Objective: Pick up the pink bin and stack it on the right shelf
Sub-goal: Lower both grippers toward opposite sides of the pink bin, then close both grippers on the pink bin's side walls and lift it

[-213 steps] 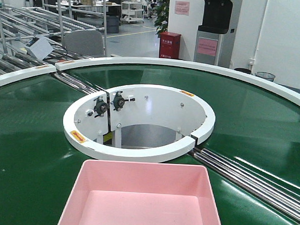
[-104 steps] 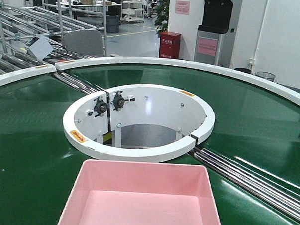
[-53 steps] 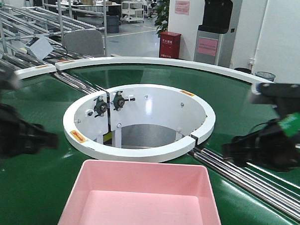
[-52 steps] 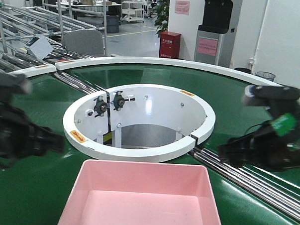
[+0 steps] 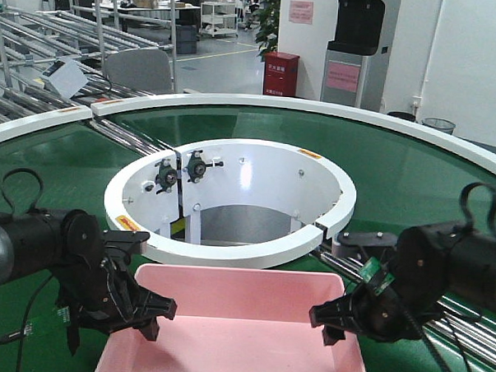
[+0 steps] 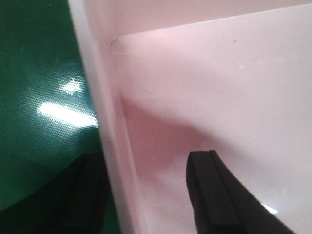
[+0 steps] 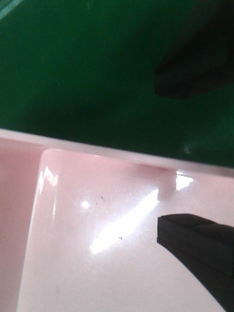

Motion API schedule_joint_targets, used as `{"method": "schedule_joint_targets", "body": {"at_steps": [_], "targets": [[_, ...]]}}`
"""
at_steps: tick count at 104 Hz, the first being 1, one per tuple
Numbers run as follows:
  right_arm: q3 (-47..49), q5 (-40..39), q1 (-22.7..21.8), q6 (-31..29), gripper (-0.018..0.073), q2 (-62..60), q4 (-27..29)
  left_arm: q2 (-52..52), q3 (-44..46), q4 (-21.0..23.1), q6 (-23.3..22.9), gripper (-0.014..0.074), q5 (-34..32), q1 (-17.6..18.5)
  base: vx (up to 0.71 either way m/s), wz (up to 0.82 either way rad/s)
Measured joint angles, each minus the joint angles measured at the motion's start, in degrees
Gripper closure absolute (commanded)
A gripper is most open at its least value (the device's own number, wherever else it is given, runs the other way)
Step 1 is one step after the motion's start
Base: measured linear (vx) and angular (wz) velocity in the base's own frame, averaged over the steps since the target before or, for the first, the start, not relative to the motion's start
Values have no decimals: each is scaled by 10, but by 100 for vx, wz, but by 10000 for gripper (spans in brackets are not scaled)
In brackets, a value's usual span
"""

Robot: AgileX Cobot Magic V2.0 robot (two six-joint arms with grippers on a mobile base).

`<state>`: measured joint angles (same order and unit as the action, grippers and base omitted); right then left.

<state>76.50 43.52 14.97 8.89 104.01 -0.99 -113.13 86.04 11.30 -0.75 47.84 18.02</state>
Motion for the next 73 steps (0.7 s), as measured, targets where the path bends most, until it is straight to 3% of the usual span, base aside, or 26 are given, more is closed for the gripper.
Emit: {"method": "schedule_joint_targets", "body": {"at_steps": [17,30,43,49,73], "targets": [[0,-14,0,-13,109,39,31,-1,3,-1,-12,195,-24,0,0,0],[1,-19,0,-25,315,57,43,-3,3,-1,-20,285,-27,0,0,0],[2,-15,-2,-37,575,59,36,-8,3,-13,-22,510,-25,0,0,0],[2,-10,-1,-45,574,55,37,-8,3,-25,-25,608,-25,0,0,0],[2,18,1,-46,569,-2,32,37,2,-47,-30,604,-28,13,0,0]]}}
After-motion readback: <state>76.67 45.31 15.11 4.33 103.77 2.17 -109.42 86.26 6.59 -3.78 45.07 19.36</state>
